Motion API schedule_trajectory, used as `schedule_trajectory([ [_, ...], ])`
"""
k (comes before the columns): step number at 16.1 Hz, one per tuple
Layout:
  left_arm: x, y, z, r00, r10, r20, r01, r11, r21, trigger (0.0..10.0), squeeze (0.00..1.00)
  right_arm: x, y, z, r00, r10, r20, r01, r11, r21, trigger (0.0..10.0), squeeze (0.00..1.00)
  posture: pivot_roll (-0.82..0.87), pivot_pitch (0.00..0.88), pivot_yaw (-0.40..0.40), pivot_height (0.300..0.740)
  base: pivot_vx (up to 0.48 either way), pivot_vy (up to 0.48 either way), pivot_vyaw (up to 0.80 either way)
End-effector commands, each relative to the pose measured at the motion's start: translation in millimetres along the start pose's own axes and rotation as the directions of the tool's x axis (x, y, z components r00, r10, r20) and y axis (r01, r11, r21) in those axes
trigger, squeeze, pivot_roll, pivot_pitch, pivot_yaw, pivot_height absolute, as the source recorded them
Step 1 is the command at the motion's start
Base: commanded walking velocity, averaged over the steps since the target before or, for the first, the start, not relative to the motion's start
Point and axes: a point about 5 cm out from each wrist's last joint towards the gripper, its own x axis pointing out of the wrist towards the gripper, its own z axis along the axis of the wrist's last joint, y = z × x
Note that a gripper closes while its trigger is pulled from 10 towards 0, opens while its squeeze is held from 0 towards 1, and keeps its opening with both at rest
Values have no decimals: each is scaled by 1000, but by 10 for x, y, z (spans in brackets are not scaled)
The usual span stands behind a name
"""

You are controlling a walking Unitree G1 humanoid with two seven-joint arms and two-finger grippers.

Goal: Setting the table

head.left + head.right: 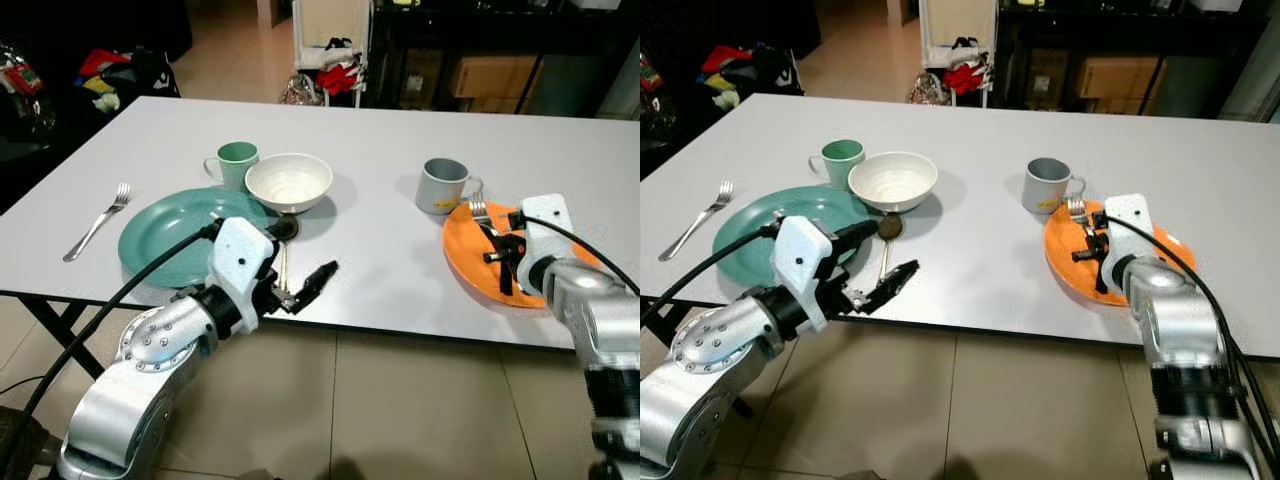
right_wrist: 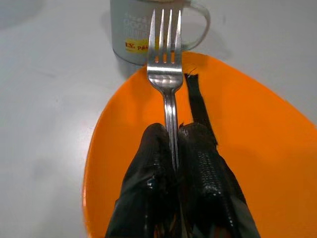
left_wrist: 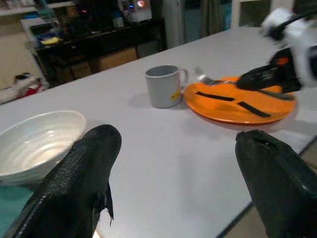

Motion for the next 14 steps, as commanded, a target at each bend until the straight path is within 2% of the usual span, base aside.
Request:
schedule_trajectory([
  [1, 3, -33, -2, 998, -52, -17, 52, 999, -7, 10000, 0, 52, -55, 24, 1000, -1, 9, 2, 1000, -22, 10000, 0, -11, 0, 47, 740, 0, 0, 0],
  [3, -9, -85, -3, 993, -112, -33, 112, 994, -11, 10000, 0, 130, -162, -19, 1000, -19, -17, 19, 999, -30, 10000, 0, -4, 0, 51, 740, 0, 0, 0],
  [5, -11, -86, -1, 992, -117, -36, 117, 993, -10, 10000, 0, 167, -219, -48, 999, -12, -34, 11, 1000, -29, 10000, 0, -4, 0, 55, 740, 0, 0, 0],
  [8, -2, -94, 1, 987, -152, -45, 151, 988, -17, 10000, 0, 239, -207, -126, 998, 28, -52, -29, 1000, -12, 10000, 0, -9, 0, 65, 740, 0, 0, 0],
  [14, -6, -107, 0, 982, -183, -56, 182, 983, -21, 10000, 0, 334, -231, -257, 996, 9, -84, -7, 1000, 15, 10000, 0, -9, 0, 74, 740, 0, 0, 0],
])
